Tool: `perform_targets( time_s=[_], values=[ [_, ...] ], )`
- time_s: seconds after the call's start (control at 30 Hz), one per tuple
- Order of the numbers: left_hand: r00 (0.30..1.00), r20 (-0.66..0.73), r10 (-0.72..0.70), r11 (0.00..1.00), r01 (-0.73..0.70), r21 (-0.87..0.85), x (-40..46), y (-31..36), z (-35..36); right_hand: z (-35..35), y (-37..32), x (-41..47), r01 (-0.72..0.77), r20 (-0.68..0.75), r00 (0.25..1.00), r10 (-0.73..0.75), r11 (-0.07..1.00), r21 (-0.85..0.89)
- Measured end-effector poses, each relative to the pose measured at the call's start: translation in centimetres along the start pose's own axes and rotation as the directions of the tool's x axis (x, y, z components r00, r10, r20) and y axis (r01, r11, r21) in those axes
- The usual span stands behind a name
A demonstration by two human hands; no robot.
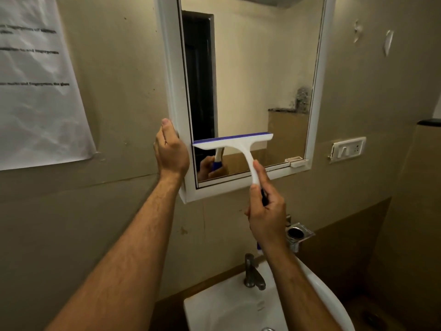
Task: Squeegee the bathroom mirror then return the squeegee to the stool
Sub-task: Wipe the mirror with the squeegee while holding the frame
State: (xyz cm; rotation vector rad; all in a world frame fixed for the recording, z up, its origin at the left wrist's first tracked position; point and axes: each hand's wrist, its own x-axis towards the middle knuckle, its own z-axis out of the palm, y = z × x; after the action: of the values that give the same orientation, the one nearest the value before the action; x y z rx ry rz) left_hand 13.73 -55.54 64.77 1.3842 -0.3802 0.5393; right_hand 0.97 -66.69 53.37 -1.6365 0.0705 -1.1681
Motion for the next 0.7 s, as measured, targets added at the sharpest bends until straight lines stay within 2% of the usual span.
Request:
perform_targets(
  time_s=[0.3,0.57,0.7],
  values=[
    [1.0,-0.022,-0.009,1.0,0.009,0.007,-0.4,0.5,0.3,-0.1,3.9,-4.0,-0.058,-0.022,0.998,0.058,0.998,0.009],
    [0.999,-0.006,0.042,0.999,-0.042,0.012,0.3,-0.4,0.1,0.6,0.4,0.4,0.028,-0.022,0.999,-0.027,0.999,0.028],
    [0.998,0.024,0.055,0.997,-0.056,0.047,0.0,0.0,-0.2,0.5,1.1,-0.9,0.0,-0.011,1.0,0.001,0.999,0.039]
  ],
)
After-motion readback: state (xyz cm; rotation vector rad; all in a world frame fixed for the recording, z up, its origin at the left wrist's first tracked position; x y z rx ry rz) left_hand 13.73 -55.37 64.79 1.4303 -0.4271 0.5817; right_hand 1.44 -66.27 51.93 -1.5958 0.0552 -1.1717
